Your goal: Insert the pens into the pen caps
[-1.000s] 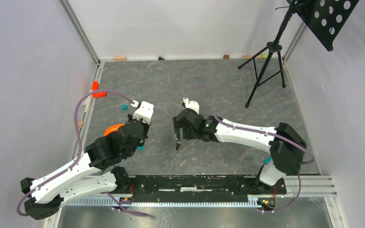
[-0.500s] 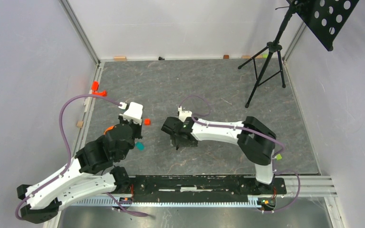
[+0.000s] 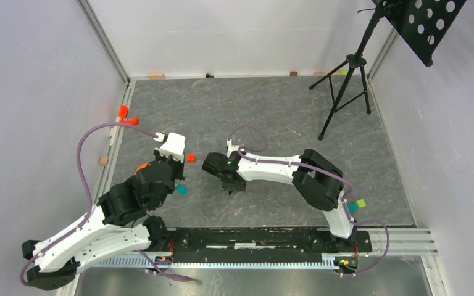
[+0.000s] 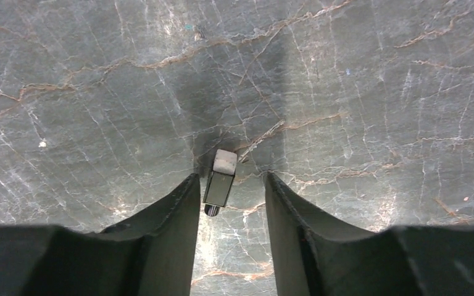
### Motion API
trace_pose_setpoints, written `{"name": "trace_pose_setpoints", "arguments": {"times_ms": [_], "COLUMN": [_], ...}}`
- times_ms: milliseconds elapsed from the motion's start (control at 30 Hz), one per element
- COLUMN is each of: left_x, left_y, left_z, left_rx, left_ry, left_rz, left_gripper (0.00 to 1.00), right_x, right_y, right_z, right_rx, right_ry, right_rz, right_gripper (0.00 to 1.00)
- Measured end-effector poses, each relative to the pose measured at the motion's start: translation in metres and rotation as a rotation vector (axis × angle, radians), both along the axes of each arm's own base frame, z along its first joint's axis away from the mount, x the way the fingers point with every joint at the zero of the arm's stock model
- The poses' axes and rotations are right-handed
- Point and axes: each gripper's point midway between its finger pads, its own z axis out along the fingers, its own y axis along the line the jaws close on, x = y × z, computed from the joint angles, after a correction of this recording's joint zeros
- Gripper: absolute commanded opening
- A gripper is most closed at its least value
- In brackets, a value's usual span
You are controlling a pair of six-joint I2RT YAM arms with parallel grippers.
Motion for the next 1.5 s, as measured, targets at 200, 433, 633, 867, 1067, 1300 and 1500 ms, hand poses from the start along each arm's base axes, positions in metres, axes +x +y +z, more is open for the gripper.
{"name": "trace_pose_setpoints", "arguments": {"times_ms": [200, 433, 633, 867, 1067, 1300, 1500], "left_x": [0.000, 0.000, 0.000, -0.001, -0.004, -0.010, -0.016], "left_y": [0.001, 0.001, 0.000, -0.004, -0.012, -0.029, -0.046], "left_z": [0.000, 0.000, 0.000, -0.002, -0.008, -0.014, -0.017], "left_rx": [-0.003, -0.002, -0.002, -0.003, -0.004, -0.028, -0.055], "left_ry": [-0.001, -0.001, 0.000, 0.009, 0.029, 0.055, 0.077], "left_rz": [0.000, 0.000, 0.000, -0.022, -0.068, -0.161, -0.251], "left_gripper": [0.02, 0.02, 0.02, 0.02, 0.02, 0.02, 0.02], "right_x": [-0.001, 0.000, 0.000, -0.003, -0.001, 0.007, 0.014], "right_y": [-0.001, 0.000, 0.002, -0.005, -0.031, -0.064, -0.097], "right_z": [-0.002, -0.002, -0.002, 0.000, 0.003, 0.038, 0.074], "right_rx": [-0.010, -0.010, 0.017, 0.222, 0.197, 0.328, 0.501], "right_ry": [0.005, 0.005, -0.003, -0.056, -0.134, -0.328, -0.546], "right_rz": [-0.010, -0.007, 0.023, 0.061, 0.065, 0.083, 0.102], "right_gripper": [0.24, 0.13, 0.00, 0.00, 0.00, 0.00, 0.00]}}
